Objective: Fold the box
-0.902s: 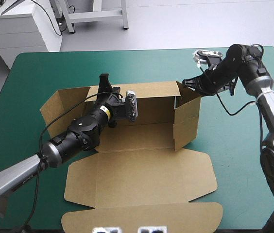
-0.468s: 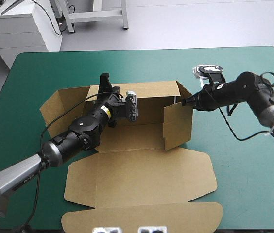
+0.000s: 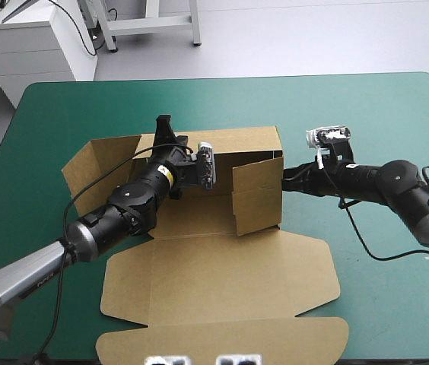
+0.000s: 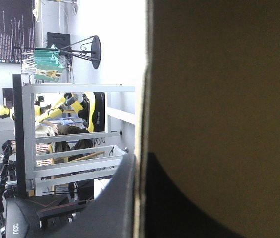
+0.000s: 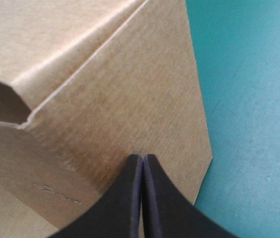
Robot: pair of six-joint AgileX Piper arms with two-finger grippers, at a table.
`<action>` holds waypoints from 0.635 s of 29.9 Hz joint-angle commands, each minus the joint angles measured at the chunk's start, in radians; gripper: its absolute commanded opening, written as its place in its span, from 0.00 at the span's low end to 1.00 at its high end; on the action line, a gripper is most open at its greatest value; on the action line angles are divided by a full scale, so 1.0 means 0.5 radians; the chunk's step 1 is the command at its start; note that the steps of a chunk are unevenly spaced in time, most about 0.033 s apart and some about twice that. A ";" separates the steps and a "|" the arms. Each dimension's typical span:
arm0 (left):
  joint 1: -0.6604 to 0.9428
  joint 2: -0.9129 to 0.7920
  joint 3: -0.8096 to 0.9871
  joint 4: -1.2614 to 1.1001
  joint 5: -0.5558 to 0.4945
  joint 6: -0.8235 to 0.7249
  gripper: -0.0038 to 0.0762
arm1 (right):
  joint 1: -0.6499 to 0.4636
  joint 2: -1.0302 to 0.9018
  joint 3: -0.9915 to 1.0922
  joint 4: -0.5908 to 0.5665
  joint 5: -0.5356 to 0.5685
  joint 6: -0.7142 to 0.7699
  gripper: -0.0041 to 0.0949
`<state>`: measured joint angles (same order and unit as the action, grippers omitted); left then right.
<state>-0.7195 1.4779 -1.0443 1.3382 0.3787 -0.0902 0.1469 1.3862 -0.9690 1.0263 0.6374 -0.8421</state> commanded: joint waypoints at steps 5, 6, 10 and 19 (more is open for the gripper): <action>-0.005 -0.078 -0.074 0.065 0.012 -0.031 0.04 | 0.314 -0.074 -0.035 0.171 -0.307 -0.129 0.03; -0.005 -0.078 -0.074 0.065 0.012 -0.031 0.04 | 0.357 -0.074 -0.035 0.153 -0.355 -0.129 0.03; -0.005 -0.078 -0.074 0.065 0.012 -0.031 0.04 | 0.513 -0.074 -0.035 0.113 -0.499 -0.129 0.03; -0.005 -0.078 -0.074 0.065 0.012 -0.031 0.04 | 0.618 -0.074 -0.035 0.120 -0.490 -0.113 0.03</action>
<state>-0.7133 1.4779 -1.0451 1.3391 0.4264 -0.0902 0.4377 1.3854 -0.9586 1.0472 0.3945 -0.8958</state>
